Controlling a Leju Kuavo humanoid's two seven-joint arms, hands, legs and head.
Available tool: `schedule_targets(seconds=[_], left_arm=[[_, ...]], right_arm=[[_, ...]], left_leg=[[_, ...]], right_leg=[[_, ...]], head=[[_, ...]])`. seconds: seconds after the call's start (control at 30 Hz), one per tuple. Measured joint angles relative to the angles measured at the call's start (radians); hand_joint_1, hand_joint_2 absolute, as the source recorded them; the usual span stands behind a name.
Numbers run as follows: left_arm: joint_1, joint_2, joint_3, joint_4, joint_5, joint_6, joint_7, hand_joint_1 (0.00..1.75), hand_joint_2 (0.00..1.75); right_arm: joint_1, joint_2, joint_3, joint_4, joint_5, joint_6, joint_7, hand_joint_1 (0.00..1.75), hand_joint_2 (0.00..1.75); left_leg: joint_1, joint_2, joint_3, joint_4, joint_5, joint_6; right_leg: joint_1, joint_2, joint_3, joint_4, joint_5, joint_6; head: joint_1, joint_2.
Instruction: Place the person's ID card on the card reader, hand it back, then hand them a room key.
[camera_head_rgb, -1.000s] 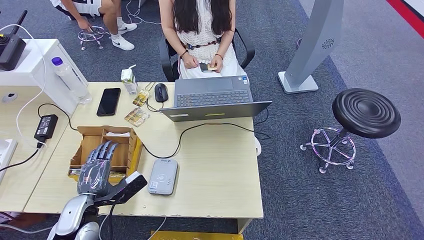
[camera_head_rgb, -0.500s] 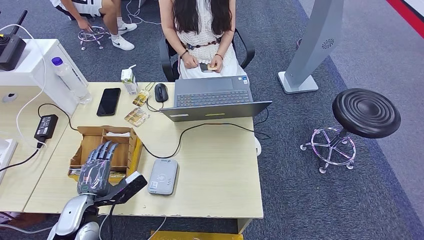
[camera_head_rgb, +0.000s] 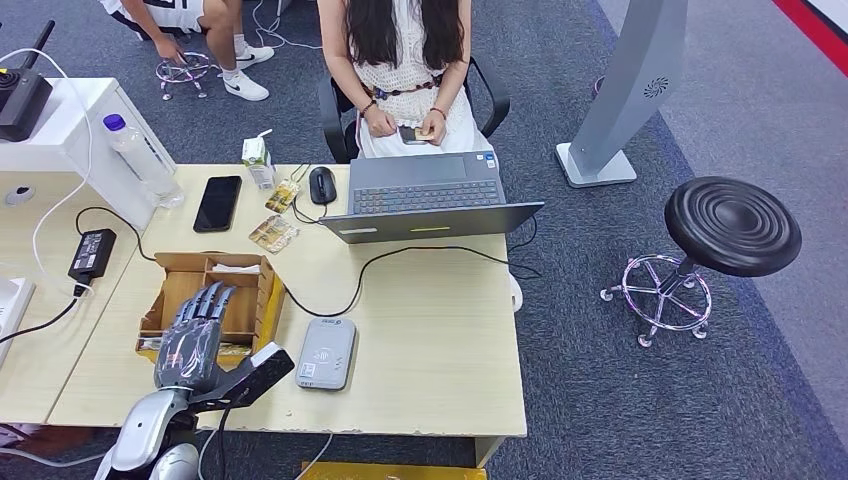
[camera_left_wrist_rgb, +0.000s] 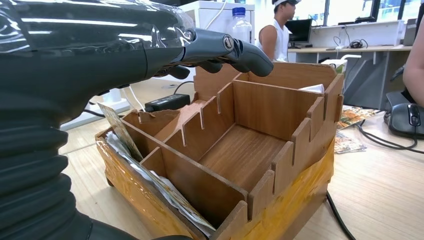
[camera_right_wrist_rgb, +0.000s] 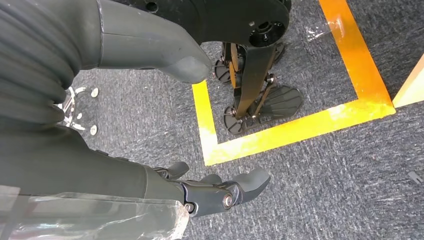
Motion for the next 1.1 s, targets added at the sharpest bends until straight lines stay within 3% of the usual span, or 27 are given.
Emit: schedule_targets(seconds=[1.1], left_arm=[[0.048,0.006,0.007,-0.069,0.004,0.064,0.025,0.0,1.75]], right_arm=[[0.001,0.002,-0.001,0.0,0.013,-0.011,0.004,0.0,1.75]], left_leg=[[0.0,0.0,0.0,0.0,0.0,0.0]], right_leg=[[0.0,0.0,0.0,0.0,0.0,0.0]], head=[[0.0,0.0]])
